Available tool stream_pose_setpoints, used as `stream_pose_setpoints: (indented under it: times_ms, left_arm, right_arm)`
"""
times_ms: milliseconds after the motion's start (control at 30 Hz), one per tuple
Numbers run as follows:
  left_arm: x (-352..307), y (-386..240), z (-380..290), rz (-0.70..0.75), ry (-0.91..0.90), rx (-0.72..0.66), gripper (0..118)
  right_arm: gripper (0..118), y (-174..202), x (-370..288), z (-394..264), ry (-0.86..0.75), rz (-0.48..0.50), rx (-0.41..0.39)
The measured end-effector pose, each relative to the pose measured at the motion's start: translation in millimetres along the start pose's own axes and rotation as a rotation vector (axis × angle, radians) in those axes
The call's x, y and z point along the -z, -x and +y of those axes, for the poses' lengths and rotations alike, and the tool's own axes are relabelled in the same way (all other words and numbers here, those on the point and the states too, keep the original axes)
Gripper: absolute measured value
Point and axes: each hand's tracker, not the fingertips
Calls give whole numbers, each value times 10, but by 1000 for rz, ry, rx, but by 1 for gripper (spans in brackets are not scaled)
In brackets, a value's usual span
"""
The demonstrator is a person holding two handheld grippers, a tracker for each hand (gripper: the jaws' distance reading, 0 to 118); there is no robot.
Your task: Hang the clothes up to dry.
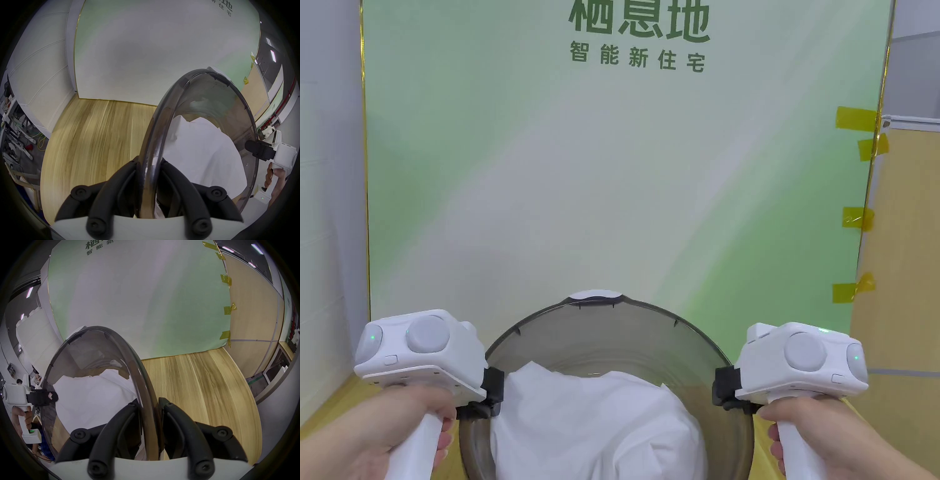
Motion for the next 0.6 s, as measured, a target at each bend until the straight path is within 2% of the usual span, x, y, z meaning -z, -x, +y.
stream_pose_setpoints:
  times_ms: [600]
  left_arm:
    - [45, 14, -20, 1, 11, 8, 17]
  right_arm:
    - [17, -19, 36, -11, 5, 4, -1]
